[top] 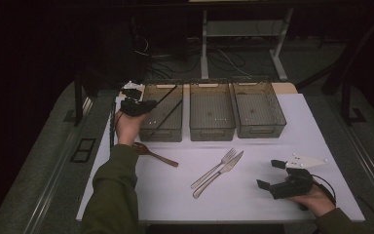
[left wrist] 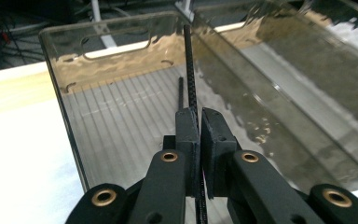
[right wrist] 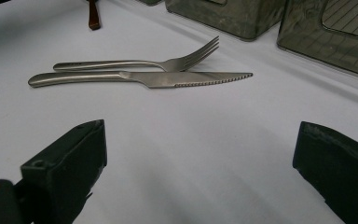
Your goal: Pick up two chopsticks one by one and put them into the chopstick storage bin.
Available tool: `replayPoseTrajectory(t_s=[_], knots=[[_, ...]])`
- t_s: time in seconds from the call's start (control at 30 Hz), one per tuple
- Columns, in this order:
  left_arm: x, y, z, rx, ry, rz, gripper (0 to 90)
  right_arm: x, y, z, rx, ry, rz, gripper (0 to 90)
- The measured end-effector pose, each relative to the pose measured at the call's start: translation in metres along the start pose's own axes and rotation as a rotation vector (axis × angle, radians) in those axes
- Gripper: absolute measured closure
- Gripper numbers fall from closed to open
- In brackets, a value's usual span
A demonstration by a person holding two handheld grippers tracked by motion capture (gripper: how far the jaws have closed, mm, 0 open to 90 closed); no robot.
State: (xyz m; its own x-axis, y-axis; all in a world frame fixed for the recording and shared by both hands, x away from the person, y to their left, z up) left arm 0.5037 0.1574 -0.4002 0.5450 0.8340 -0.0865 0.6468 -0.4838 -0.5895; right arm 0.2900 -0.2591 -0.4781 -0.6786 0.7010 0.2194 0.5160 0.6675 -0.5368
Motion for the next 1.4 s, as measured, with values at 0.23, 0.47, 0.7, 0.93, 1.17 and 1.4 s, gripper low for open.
replayPoseTrajectory(t_s=[0.23, 0.47, 0.7, 0.93, 1.17, 1.4], knots=[[0.003, 0.018, -0.002, 0.053, 0.024, -0.017, 85.2, 0.000, 0.001, 0.000, 0.002, -0.001, -0.003, 2.3], [0.001, 0.029, -0.004, 0.103, 0.051, -0.035, 85.2, 0.000, 0.001, 0.000, 0.000, -0.002, -0.006, 2.3], [0.003, 0.034, 0.000, 0.141, 0.055, -0.044, 85.0, 0.000, 0.000, 0.000, 0.000, -0.001, -0.007, 2.3], [0.001, 0.036, 0.001, 0.141, 0.050, -0.026, 83.8, 0.000, 0.000, 0.000, 0.000, 0.000, -0.009, 2.3], [-0.001, 0.034, -0.001, 0.121, 0.047, -0.010, 74.6, 0.000, 0.000, 0.000, -0.001, -0.001, -0.010, 2.3], [-0.011, 0.025, -0.007, 0.088, 0.071, 0.050, 65.8, 0.000, 0.000, 0.000, 0.000, 0.000, -0.010, 2.3]])
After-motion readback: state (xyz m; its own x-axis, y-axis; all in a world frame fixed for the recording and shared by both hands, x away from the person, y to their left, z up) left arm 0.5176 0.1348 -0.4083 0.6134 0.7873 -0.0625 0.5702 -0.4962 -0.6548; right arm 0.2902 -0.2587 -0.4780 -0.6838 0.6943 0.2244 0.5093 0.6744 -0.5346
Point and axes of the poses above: each handheld gripper's, and its own axes: y roughly forward along the jaws, z roughly out of its underside, x roughly to its left, the point moved 6 cm from there along y, roughly forward along the jaws, and after that the axes turned 4 degrees about y, right-handed, at the moved point
